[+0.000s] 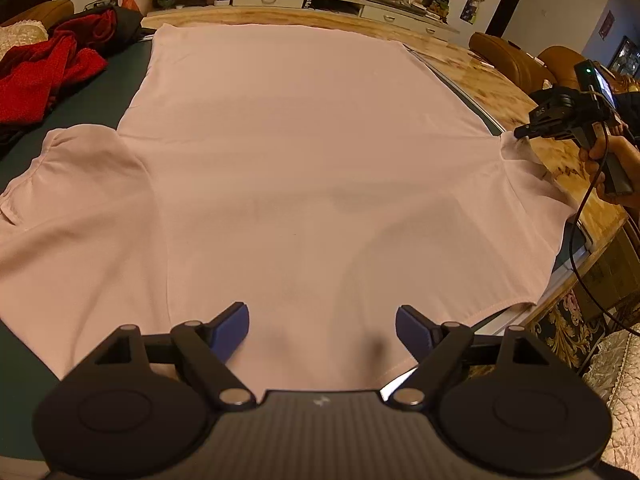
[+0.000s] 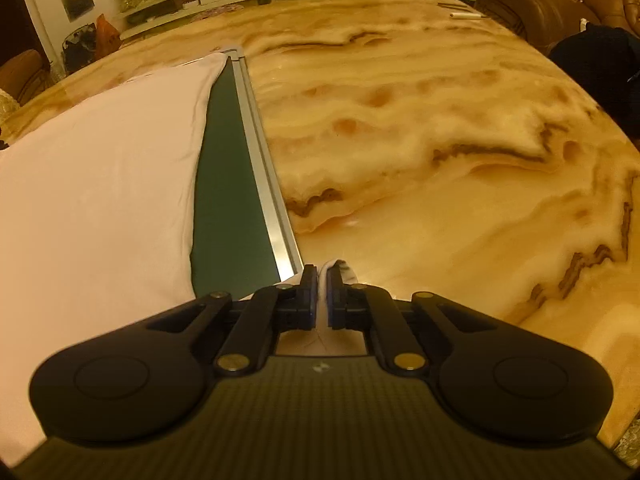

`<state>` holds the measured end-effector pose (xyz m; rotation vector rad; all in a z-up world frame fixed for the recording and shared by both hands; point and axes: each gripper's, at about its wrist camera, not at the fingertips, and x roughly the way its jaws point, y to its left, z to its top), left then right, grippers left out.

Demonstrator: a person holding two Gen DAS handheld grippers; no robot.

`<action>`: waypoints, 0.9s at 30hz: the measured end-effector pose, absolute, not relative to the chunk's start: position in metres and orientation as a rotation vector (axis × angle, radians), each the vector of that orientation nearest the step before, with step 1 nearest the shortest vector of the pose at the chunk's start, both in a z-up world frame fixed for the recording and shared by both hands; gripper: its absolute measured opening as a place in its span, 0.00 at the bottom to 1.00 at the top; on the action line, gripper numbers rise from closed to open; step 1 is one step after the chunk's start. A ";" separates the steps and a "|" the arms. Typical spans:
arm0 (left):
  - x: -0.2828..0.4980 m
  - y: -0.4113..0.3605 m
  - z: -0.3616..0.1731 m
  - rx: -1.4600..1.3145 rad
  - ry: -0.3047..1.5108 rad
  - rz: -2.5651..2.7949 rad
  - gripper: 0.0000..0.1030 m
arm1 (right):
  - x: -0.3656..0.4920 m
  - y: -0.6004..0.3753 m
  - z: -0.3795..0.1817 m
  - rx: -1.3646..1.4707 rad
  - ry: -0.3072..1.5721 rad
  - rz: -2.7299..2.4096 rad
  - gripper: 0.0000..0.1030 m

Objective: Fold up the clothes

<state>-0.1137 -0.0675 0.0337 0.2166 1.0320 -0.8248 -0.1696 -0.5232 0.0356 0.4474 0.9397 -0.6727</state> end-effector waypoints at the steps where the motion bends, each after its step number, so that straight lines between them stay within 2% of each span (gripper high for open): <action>1: -0.114 -0.067 0.034 0.219 1.032 -0.827 0.83 | -0.168 -0.524 0.034 0.450 0.952 -0.669 0.13; 2: -0.113 -0.067 0.034 0.219 1.034 -0.829 0.83 | -0.167 -0.524 0.033 0.450 0.964 -0.667 0.23; 4: -0.110 -0.066 0.035 0.205 1.046 -0.827 0.83 | -0.167 -0.520 0.034 0.429 0.966 -0.677 0.36; 5: -0.107 -0.064 0.036 0.193 1.050 -0.823 0.83 | -0.169 -0.516 0.038 0.410 0.953 -0.694 0.38; 10: -0.086 -0.052 0.043 0.132 1.028 -0.775 0.82 | -0.178 -0.486 0.066 0.332 0.853 -0.705 0.39; 11: -0.080 -0.047 0.043 0.108 1.028 -0.766 0.82 | -0.179 -0.481 0.069 0.343 0.844 -0.668 0.42; 15: -0.059 -0.028 0.037 0.013 1.077 -0.718 0.81 | -0.171 -0.471 0.052 0.411 0.936 -0.535 0.44; 19: -0.045 -0.027 0.054 0.063 1.055 -0.683 0.81 | -0.164 -0.471 0.037 0.390 1.025 -0.572 0.44; 23: -0.001 -0.041 0.077 0.062 1.026 -0.630 0.86 | -0.157 -0.469 0.058 0.408 0.963 -0.579 0.44; 24: 0.014 -0.047 0.081 0.062 1.023 -0.609 0.86 | -0.151 -0.466 0.065 0.394 0.947 -0.570 0.46; 26: 0.043 -0.059 0.089 0.062 1.016 -0.569 0.86 | -0.131 -0.459 0.078 0.362 0.929 -0.550 0.58; 27: 0.058 -0.065 0.093 0.062 1.012 -0.549 0.86 | -0.119 -0.455 0.083 0.348 0.924 -0.540 0.60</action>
